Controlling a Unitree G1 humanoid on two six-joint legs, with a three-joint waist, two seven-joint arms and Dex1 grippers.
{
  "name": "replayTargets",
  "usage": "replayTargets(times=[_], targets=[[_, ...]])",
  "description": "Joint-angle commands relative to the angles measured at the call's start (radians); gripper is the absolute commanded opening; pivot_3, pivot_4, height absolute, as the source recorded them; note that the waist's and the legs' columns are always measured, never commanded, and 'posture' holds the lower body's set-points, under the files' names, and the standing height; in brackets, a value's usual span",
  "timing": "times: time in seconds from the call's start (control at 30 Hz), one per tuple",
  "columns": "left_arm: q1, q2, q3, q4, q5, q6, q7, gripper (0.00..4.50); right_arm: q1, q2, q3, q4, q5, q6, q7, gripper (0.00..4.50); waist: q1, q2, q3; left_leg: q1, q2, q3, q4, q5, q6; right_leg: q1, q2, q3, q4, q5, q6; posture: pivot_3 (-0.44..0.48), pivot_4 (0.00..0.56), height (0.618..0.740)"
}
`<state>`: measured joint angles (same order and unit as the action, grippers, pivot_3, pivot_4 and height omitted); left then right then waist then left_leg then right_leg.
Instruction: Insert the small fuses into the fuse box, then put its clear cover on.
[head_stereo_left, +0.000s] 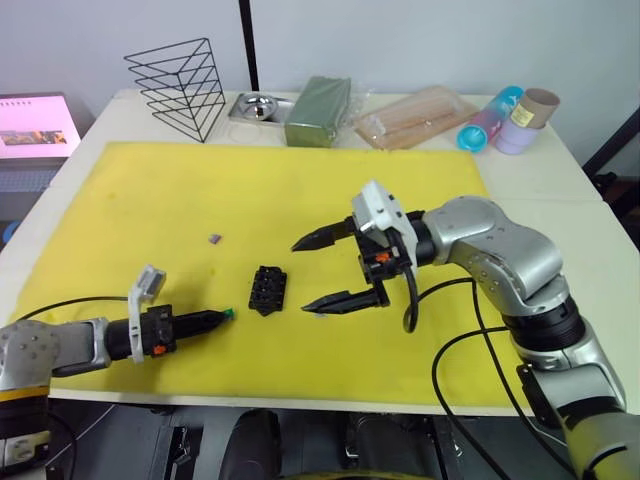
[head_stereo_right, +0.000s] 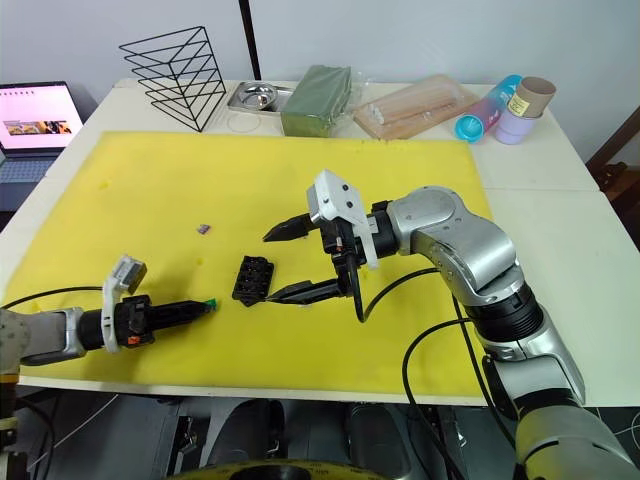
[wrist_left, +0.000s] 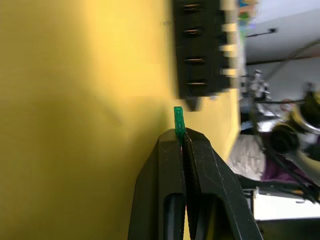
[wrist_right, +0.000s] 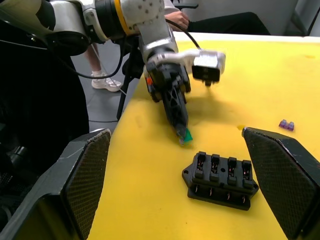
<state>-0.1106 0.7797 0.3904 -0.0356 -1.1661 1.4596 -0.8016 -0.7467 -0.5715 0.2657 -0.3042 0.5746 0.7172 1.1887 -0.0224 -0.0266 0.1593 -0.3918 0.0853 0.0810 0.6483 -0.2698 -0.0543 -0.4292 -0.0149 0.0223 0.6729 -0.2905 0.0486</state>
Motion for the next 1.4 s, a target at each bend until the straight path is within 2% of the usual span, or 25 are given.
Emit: replayTargets(times=[0.03, 0.1, 0.17, 0.23, 0.37, 0.47, 0.53, 0.6, 0.83, 1.03, 1.13, 1.23, 1.4], targets=[[0.013, 0.029, 0.072, -0.181, -0.033, -0.089, -0.041, 0.01, -0.035, -0.009, -0.040, -0.008, 0.033, 0.026, 0.000, 4.50, 0.003, -0.001, 0.000, 0.000, 0.000, 0.000, 0.000, 0.000, 0.000, 0.000, 0.000, 0.000, 0.000, 0.000, 0.000, 0.000, 0.150, 0.740], [0.005, 0.035, 0.088, -0.334, 0.005, -0.207, -0.051, 0.01, -0.048, -0.003, -0.048, -0.015, 0.045, 0.058, -0.022, 4.50, 0.007, -0.003, 0.002, 0.000, 0.000, 0.000, 0.001, 0.000, 0.000, 0.000, -0.001, 0.000, 0.000, 0.000, 0.000, 0.000, 0.150, 0.740], [-0.003, 0.034, 0.056, -0.461, 0.096, -0.361, -0.073, 0.01, -0.054, 0.005, -0.046, -0.018, 0.044, 0.073, -0.041, 4.50, 0.010, -0.003, 0.002, -0.001, -0.001, 0.000, 0.001, 0.000, 0.000, 0.000, -0.002, 0.000, 0.000, 0.000, 0.000, 0.000, 0.150, 0.740], [-0.014, 0.014, 0.006, -0.527, 0.199, -0.514, -0.088, 0.00, -0.051, 0.005, -0.033, -0.018, 0.029, 0.061, -0.044, 4.08, 0.009, -0.003, 0.002, -0.001, -0.002, 0.001, 0.001, 0.000, 0.000, 0.001, -0.002, 0.000, -0.002, 0.000, 0.000, 0.000, 0.150, 0.740], [-0.030, 0.023, -0.106, -0.541, 0.364, -0.737, -0.166, 0.00, -0.048, 0.018, 0.016, 0.000, -0.050, -0.001, -0.074, 2.89, 0.005, -0.003, 0.002, -0.001, -0.002, 0.002, 0.001, 0.000, 0.000, 0.001, -0.001, 0.001, -0.003, 0.000, 0.000, 0.000, 0.150, 0.740], [-0.028, 0.031, -0.157, -0.513, 0.441, -0.835, -0.202, 0.00, -0.047, 0.029, 0.036, 0.018, -0.094, -0.038, -0.091, 2.89, 0.004, -0.003, 0.002, -0.001, -0.001, 0.002, 0.000, 0.000, 0.000, 0.001, 0.001, 0.001, -0.003, 0.000, 0.000, 0.000, 0.150, 0.740], [-0.030, 0.036, -0.192, -0.505, 0.485, -0.897, -0.231, 0.00, -0.046, 0.032, 0.039, 0.029, -0.107, -0.057, -0.088, 2.57, 0.006, -0.003, 0.002, -0.001, 0.000, 0.003, 0.000, 0.000, 0.000, 0.001, 0.002, 0.001, -0.003, 0.000, 0.000, 0.000, 0.150, 0.740], [-0.045, 0.025, -0.217, -0.498, 0.504, -0.928, -0.231, 0.00, -0.038, 0.030, 0.046, 0.020, -0.123, -0.070, -0.090, 2.03, 0.007, -0.003, 0.002, -0.001, 0.000, 0.003, 0.000, 0.000, 0.000, 0.001, 0.002, 0.001, -0.003, 0.000, 0.000, 0.000, 0.150, 0.740], [-0.069, 0.024, -0.272, -0.440, 0.591, -1.041, -0.257, 0.00, -0.031, 0.040, 0.059, 0.015, -0.154, -0.084, -0.102, 2.03, 0.007, -0.003, 0.002, -0.001, 0.000, 0.004, 0.001, 0.000, 0.000, 0.001, 0.001, 0.001, -0.003, 0.000, 0.000, 0.000, 0.150, 0.740], [-0.079, 0.021, -0.286, -0.419, 0.609, -1.091, -0.266, 0.00, -0.027, 0.045, 0.070, 0.023, -0.182, -0.101, -0.109, 2.03, 0.008, -0.003, 0.002, -0.001, 0.000, 0.004, 0.000, 0.000, 0.000, 0.001, 0.001, 0.001, -0.003, 0.000, 0.000, 0.000, 0.150, 0.740], [-0.080, 0.021, -0.292, -0.407, 0.619, -1.106, -0.270, 0.00, -0.028, 0.049, 0.069, 0.024, -0.184, -0.102, -0.106, 1.53, 0.008, -0.003, 0.002, -0.001, 0.000, 0.004, 0.000, 0.000, 0.000, 0.001, 0.001, 0.001, -0.003, 0.000, 0.000, 0.000, 0.150, 0.740], [-0.081, 0.021, -0.296, -0.401, 0.627, -1.119, -0.273, 0.00, -0.029, 0.049, 0.071, 0.023, -0.189, -0.102, -0.104, 0.56, 0.008, -0.003, 0.002, -0.001, 0.000, 0.004, 0.001, 0.000, 0.000, 0.001, 0.001, 0.001, -0.003, 0.000, 0.000, 0.000, 0.150, 0.740], [-0.080, 0.017, -0.300, -0.398, 0.636, -1.132, -0.270, 0.00, -0.034, 0.051, 0.082, 0.021, -0.200, -0.102, -0.098, 0.56, 0.008, -0.003, 0.002, -0.001, 0.000, 0.004, 0.001, 0.000, 0.000, 0.001, 0.001, 0.001, -0.003, 0.000, 0.000, 0.000, 0.150, 0.740]])
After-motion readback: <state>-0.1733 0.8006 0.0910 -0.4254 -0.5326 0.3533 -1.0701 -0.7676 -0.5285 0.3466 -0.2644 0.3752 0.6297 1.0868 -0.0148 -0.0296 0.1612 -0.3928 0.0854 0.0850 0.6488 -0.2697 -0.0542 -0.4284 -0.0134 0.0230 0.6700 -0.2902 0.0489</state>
